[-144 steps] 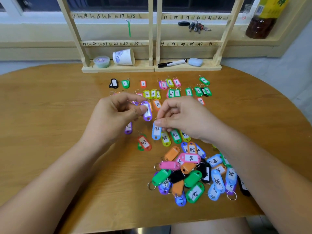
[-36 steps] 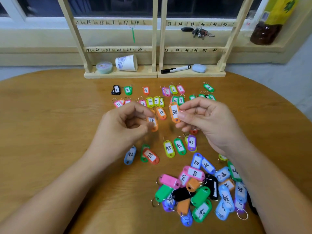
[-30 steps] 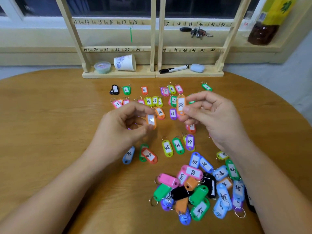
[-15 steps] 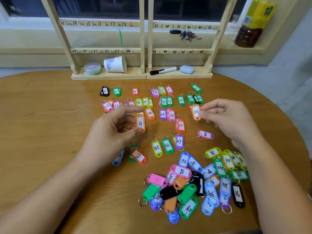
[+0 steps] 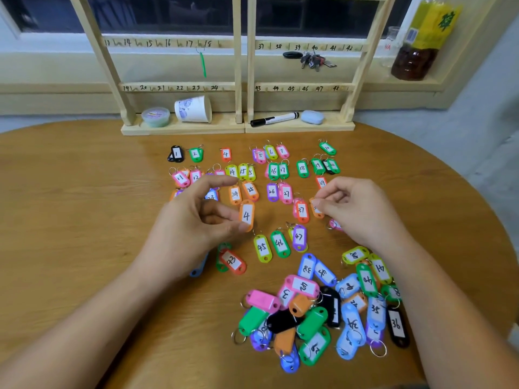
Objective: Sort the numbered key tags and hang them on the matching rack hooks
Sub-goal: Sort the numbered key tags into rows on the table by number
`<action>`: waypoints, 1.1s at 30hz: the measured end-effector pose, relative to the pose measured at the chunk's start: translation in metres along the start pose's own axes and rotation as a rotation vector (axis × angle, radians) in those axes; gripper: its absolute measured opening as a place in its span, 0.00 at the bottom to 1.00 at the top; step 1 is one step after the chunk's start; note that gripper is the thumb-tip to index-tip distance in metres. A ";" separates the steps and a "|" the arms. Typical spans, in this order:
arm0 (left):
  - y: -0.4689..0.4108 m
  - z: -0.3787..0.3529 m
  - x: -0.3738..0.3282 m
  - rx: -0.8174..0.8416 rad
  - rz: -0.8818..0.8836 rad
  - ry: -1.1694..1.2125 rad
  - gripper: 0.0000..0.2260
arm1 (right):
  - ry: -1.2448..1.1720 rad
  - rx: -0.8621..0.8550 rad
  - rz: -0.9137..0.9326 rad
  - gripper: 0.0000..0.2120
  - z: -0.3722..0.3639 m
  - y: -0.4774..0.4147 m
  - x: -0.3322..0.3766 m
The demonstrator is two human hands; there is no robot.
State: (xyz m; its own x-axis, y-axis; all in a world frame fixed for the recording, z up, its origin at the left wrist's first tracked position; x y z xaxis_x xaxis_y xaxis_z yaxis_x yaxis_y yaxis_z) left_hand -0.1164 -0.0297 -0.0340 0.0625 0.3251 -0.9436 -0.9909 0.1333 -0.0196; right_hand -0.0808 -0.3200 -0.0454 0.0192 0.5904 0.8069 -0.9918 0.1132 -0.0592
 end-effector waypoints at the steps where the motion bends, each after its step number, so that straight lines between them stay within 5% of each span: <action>1: 0.000 -0.002 0.000 0.003 0.000 0.007 0.28 | -0.030 0.022 0.041 0.04 -0.005 0.003 0.008; 7: 0.001 -0.010 0.003 0.011 0.030 0.112 0.28 | -0.233 0.325 0.126 0.05 -0.047 0.026 0.050; 15: 0.001 -0.006 0.000 -0.030 0.022 0.181 0.26 | -0.362 0.412 0.067 0.04 -0.073 0.012 0.075; 24: -0.008 0.021 0.012 -0.176 -0.005 -0.006 0.13 | -0.160 0.198 0.009 0.04 -0.099 -0.111 0.103; 33: -0.014 0.030 0.016 -0.180 -0.002 -0.197 0.08 | 0.134 0.172 -0.036 0.02 -0.140 -0.166 0.109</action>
State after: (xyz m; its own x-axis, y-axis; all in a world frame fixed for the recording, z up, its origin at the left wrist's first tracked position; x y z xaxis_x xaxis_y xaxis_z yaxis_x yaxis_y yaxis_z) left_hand -0.0978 0.0020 -0.0388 0.0686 0.5030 -0.8616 -0.9950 -0.0290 -0.0961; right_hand 0.1038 -0.1621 -0.0298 0.0601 0.6905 0.7208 -0.9969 0.0049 0.0784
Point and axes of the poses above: each hand's wrist, its own y-axis away from the middle knuckle, its own z-axis out of the back of the hand, x = y × z, the point moved 6 cm from there along -y, towards the middle knuckle, and after that the axes turned 4 degrees about -y, right-handed, at the moved point
